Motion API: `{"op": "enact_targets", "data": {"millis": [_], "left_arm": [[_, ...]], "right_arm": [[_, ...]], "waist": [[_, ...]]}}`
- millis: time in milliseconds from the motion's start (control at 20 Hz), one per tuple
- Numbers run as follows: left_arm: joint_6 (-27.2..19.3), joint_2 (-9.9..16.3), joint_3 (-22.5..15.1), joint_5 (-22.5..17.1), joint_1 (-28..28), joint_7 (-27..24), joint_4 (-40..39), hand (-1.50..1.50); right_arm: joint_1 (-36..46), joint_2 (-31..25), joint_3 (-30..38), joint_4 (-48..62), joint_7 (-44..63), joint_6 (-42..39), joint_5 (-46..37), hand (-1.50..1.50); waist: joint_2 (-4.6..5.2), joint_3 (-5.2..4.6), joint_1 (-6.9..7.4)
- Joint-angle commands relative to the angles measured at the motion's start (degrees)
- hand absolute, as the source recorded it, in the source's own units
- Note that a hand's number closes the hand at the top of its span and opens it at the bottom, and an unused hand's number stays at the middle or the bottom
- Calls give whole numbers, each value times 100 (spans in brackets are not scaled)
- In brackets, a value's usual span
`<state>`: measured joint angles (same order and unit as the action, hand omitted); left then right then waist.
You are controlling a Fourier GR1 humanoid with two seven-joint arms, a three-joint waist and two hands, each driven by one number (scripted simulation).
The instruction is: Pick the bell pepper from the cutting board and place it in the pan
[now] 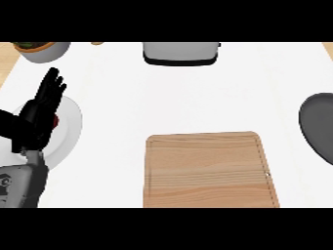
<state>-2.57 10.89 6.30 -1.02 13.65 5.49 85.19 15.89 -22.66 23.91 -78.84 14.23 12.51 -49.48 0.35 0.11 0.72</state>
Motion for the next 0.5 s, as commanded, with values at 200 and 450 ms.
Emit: {"op": "enact_targets", "data": {"millis": [200,450], "left_arm": [[-167,-161,-112,198,46,-177,-108,0],[21,-116,-60,94,80,-396,-348,0]], "right_arm": [[946,-1011,844,3370,-1789,1192,294,150],[1300,-1067,1043,4809,-2538,1928,310,150]], "waist": [[35,8,84],[103,24,211]]}}
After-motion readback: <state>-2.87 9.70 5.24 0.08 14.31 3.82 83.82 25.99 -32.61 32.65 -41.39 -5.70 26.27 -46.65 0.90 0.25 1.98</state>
